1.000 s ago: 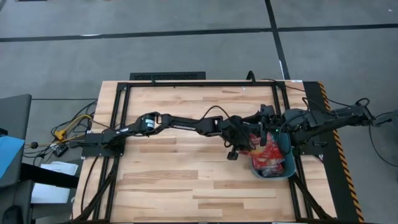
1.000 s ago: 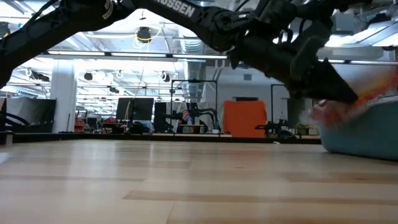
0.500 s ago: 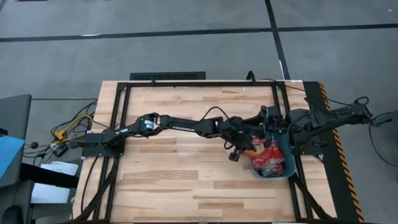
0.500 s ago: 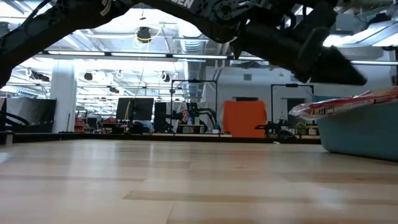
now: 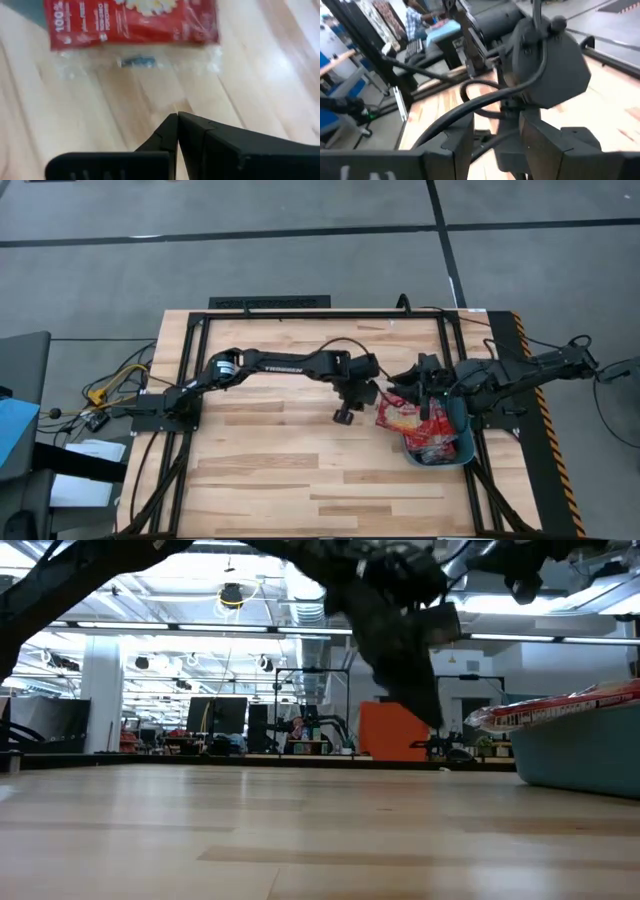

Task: Sort popcorn bags into baskets
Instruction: Adjust the popcorn bag into the bin

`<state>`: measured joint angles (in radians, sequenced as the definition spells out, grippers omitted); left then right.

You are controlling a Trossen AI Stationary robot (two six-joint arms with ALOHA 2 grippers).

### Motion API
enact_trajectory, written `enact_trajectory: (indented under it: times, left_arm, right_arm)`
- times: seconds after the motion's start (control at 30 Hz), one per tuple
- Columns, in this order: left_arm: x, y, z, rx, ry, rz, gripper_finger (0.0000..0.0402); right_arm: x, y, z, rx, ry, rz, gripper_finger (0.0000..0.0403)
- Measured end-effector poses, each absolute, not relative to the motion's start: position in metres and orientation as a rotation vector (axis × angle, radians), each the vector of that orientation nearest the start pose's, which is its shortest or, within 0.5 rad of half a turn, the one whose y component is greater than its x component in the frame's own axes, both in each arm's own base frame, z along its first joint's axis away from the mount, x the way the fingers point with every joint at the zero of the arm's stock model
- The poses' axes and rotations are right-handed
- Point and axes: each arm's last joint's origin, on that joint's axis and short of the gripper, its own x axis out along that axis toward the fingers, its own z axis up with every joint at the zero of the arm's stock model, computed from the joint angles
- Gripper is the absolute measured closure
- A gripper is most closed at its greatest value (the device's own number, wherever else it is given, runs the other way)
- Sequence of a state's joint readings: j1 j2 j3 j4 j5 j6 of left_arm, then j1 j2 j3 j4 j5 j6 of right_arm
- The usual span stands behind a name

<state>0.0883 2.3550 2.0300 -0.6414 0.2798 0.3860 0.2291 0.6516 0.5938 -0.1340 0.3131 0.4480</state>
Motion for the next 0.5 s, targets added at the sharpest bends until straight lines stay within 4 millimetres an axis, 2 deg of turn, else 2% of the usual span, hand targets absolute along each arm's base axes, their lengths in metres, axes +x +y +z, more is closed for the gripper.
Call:
enact_trajectory:
  times: [0.1, 0.2, 0.33, 0.5]
  left_arm:
    - [0.511, 0.041, 0.162, 0.163, 0.868, -0.262, 0.0401]
    - [0.513, 0.045, 0.151, 0.142, 0.8, -0.216, 0.0401]
    - [0.521, 0.043, 0.165, 0.114, 0.725, -0.199, 0.0402]
    - [0.537, 0.031, 0.207, 0.066, 0.548, -0.237, 0.0401]
  right_arm:
    - [0.151, 0.026, 0.29, 0.414, 0.173, -0.128, 0.0218]
    - [0.15, 0.026, 0.29, 0.428, 0.174, -0.129, 0.0214]
    - [0.15, 0.027, 0.289, 0.438, 0.181, -0.125, 0.0215]
    - [0.15, 0.027, 0.29, 0.444, 0.173, -0.124, 0.0222]
